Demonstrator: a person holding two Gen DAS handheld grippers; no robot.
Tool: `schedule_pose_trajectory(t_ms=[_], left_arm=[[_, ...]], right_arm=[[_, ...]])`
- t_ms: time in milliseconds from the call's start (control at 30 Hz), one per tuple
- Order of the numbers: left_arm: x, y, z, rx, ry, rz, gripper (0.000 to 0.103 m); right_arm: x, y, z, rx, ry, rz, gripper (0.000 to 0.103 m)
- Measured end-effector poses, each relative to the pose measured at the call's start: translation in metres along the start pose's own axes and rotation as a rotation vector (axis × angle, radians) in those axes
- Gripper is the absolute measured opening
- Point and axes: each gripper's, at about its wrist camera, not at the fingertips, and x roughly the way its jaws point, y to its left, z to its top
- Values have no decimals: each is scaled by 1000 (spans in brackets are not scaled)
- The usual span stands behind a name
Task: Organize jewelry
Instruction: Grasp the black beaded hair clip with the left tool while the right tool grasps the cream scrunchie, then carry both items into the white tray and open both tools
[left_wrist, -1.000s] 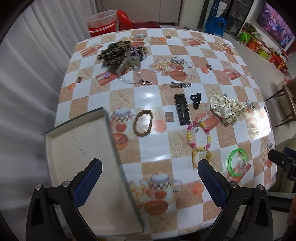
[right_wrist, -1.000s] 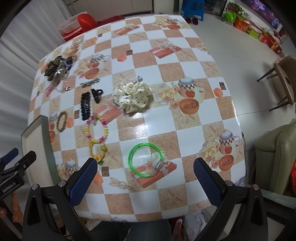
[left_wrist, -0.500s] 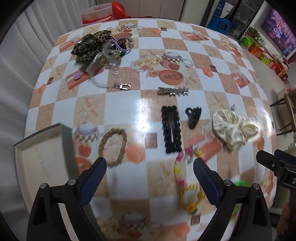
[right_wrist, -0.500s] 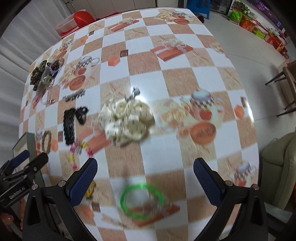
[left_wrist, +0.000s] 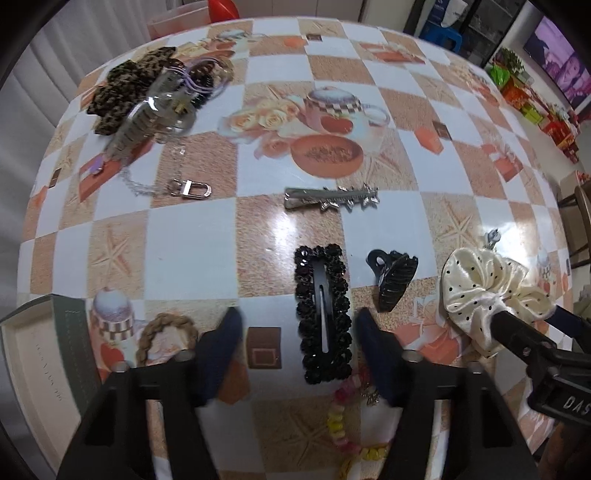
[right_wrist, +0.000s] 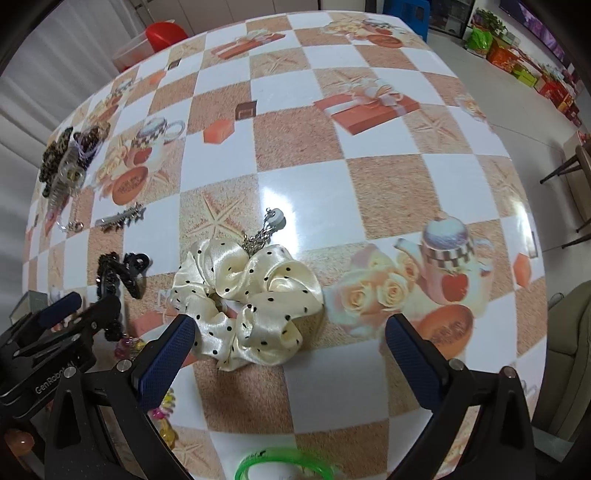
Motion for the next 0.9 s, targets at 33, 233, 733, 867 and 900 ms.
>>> schedule_pose_trajectory(t_ms=[33,233,733,867,900], left_arm=[[0,-3,1,10,-8,8,65],[0,-13,4,47,-40,17,38],[-42,0,-10,33,-112,-47,36],[-64,5,-18,33,-144,-64,36],[-69,7,-20,32,-151,-69,36]], right_arm=[[3,2,0,-8,3,-3,100],[10,12,-1,-39,-7,-7,69],[-30,9,-10,-47,-96,107,17],[-42,2,-13,-3,-105,123,17],[-46,0,-15,5,-108,126,17]])
